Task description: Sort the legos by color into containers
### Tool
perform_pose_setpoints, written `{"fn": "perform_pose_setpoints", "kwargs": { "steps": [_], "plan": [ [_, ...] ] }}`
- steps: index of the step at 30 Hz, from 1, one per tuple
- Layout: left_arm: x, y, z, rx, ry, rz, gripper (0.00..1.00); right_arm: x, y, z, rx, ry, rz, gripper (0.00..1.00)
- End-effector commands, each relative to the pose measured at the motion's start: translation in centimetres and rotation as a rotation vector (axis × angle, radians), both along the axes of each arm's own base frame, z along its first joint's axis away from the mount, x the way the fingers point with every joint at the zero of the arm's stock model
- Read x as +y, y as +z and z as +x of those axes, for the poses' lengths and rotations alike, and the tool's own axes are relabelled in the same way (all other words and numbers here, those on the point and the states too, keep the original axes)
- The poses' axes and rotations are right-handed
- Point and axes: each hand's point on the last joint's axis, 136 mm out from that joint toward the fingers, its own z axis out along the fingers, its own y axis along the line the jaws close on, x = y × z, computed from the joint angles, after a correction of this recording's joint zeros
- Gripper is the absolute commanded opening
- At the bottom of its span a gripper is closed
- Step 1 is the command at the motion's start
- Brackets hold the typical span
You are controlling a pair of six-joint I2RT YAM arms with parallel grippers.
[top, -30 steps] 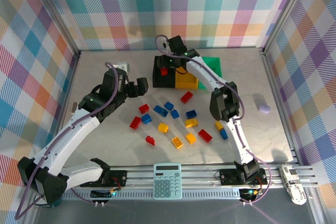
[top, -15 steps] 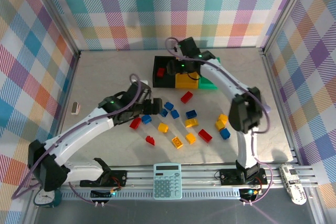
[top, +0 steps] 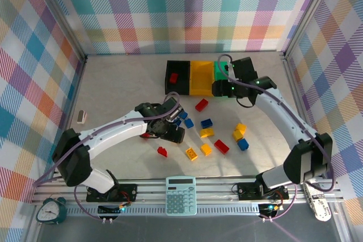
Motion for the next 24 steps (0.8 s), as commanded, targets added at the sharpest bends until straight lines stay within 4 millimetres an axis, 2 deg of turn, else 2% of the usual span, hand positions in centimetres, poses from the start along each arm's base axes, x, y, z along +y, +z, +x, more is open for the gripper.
{"fn": "perform_pose_setpoints", "kwargs": {
  "steps": [1,8,14,24],
  "plan": [
    [-1.1,-0.5,-0.6,0.050,-0.077,0.017,0.91,-1.1,-0.1,-1.1,0.007,-0.042,0.017,0.73],
    [-2.3,-2.9,0.1,0.114,-0.091,0.069,0.91,-1.8,-0.1,-1.5,0.014,-0.051,0.004,0.74],
    [-2.9,-4.1,0.4,0.149,-0.097,0.091,0.91,-2.2,0.2,-1.3,0.016,-0.056,-0.003,0.74],
    [-2.6,-6.1,0.6,0.180,-0.101,0.155,0.85,-2.2,0.8,-0.9,0.007,-0.059,0.001,0.73]
  ]
}}
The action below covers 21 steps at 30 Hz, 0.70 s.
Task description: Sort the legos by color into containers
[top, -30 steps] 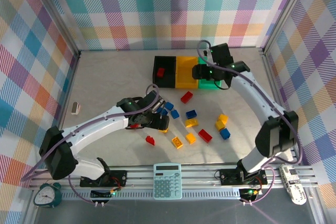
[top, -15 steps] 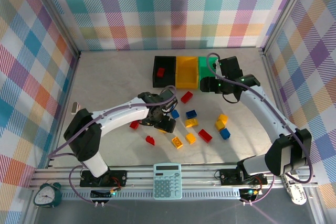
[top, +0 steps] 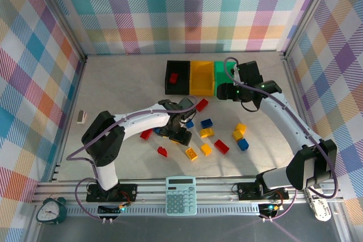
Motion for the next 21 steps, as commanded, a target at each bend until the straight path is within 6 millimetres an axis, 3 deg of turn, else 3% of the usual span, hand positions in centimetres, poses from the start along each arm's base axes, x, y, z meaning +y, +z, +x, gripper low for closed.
{"fn": "perform_pose_setpoints", "kwargs": {
  "steps": [1,7,21],
  "plan": [
    [-0.1,-0.1,-0.1,0.009,-0.027,0.035,0.84,-0.3,1.5,0.1,-0.022,-0.008,0.001,0.73],
    [-0.7,-1.0,0.3,0.021,-0.043,0.042,0.79,-0.5,1.7,-0.1,-0.024,-0.007,-0.006,0.72],
    [-0.1,-1.8,0.6,0.015,-0.027,0.084,0.52,-1.2,2.2,-1.0,-0.041,-0.020,-0.020,0.71]
  ]
}}
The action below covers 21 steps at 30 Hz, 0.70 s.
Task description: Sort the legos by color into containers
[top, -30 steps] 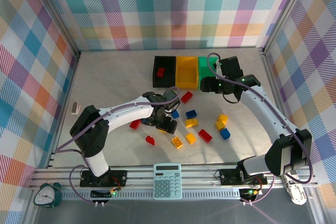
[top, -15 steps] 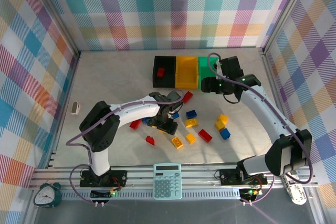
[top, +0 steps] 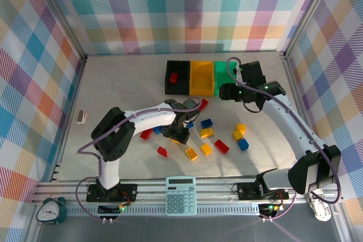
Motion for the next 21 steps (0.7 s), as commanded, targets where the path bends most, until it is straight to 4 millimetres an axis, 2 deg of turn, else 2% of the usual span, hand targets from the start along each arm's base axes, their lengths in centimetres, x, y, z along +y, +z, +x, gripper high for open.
{"fn": "perform_pose_setpoints", "kwargs": {
  "steps": [1,6,10,16,18,21],
  "plan": [
    [0.4,0.1,-0.3,0.000,-0.013,0.040,0.50,-0.5,0.9,-0.2,-0.019,-0.006,-0.004,0.71],
    [1.0,-0.1,-0.4,-0.012,-0.008,0.055,0.42,-0.7,0.6,-0.4,-0.013,-0.010,-0.011,0.70],
    [0.8,1.0,0.3,-0.039,-0.011,0.055,0.37,-0.6,0.7,-0.3,-0.018,-0.010,-0.008,0.70],
    [0.9,5.1,2.2,-0.115,-0.035,0.056,0.33,-0.9,0.4,-0.8,-0.017,-0.013,-0.013,0.70],
    [1.1,6.8,3.6,-0.150,-0.025,0.035,0.32,-1.1,0.2,-1.2,-0.012,-0.014,-0.019,0.70],
    [0.5,9.9,7.0,-0.234,-0.005,-0.010,0.31,-1.4,-0.4,-1.8,-0.005,-0.023,-0.018,0.69]
  ]
}}
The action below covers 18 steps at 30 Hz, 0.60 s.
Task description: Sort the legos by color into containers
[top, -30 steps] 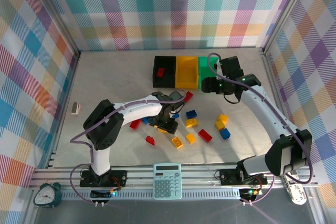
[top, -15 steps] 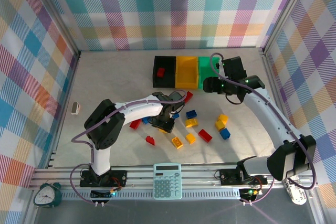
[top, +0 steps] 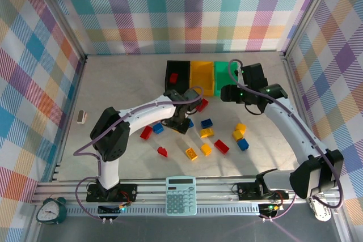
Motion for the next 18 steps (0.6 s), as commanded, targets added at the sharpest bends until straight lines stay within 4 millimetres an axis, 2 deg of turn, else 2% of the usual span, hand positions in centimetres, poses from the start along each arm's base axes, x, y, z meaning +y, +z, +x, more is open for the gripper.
{"fn": "perform_pose_setpoints", "kwargs": {
  "steps": [1,5,8,14,18],
  "plan": [
    [0.5,5.2,4.1,-0.126,0.005,-0.030,0.30,-0.8,-0.6,-1.1,0.010,-0.015,-0.005,0.69],
    [-2.0,9.0,10.2,-0.273,0.012,-0.075,0.27,-0.9,-2.2,-2.3,0.051,-0.019,0.004,0.69],
    [-3.8,10.5,14.4,-0.350,0.018,-0.095,0.26,-1.0,-3.1,-3.3,0.087,-0.023,0.011,0.68],
    [-6.9,11.9,21.6,-0.525,0.069,-0.223,0.26,-1.5,-4.7,-5.3,0.154,-0.072,0.035,0.67],
    [-8.3,11.9,24.6,-0.653,0.086,-0.290,0.27,-1.7,-5.5,-6.1,0.170,-0.092,0.049,0.67]
  ]
}}
